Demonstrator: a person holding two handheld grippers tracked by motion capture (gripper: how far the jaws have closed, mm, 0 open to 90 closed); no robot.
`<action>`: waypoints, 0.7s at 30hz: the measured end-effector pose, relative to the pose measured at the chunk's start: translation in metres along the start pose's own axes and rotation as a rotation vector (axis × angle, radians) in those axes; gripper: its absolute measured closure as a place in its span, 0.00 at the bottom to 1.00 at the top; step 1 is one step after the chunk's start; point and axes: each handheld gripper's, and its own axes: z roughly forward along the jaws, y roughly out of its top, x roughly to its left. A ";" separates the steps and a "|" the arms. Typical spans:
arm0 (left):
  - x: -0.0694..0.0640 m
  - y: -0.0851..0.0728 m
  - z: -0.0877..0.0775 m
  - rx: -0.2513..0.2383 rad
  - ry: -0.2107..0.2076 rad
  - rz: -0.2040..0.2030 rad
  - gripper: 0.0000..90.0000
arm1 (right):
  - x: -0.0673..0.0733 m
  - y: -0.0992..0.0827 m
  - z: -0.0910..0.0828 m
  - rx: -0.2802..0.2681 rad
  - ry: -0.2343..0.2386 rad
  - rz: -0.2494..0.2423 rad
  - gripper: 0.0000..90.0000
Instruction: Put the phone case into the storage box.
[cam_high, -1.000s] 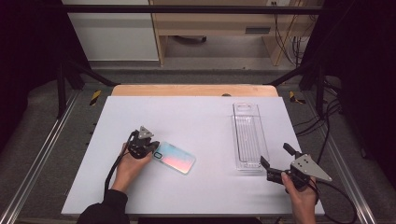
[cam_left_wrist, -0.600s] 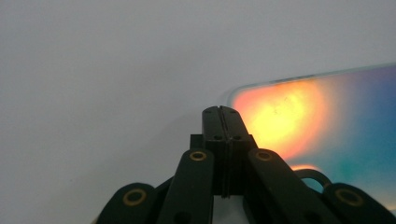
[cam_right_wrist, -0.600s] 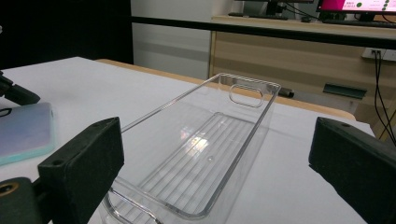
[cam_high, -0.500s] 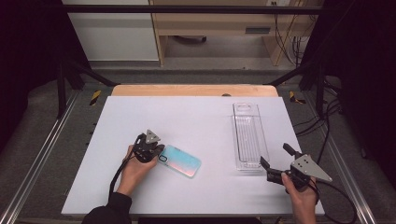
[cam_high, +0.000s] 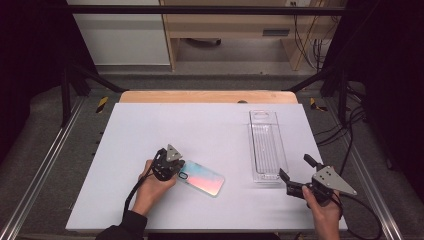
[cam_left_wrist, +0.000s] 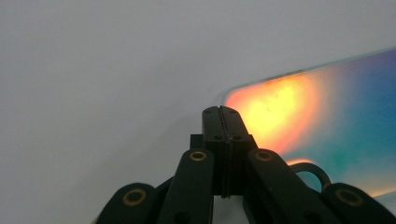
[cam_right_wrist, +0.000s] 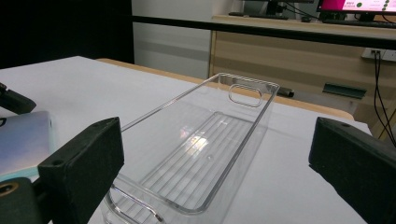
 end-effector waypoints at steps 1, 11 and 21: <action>-0.004 0.001 0.001 0.002 -0.003 0.010 1.00 | 0.001 0.000 0.000 0.007 -0.001 0.000 0.04; -0.020 0.005 0.000 -0.003 -0.012 0.049 1.00 | 0.002 -0.001 0.000 0.006 0.006 0.001 0.04; -0.032 0.009 0.000 -0.014 -0.021 0.072 1.00 | 0.000 0.000 -0.001 -0.005 0.005 0.017 0.04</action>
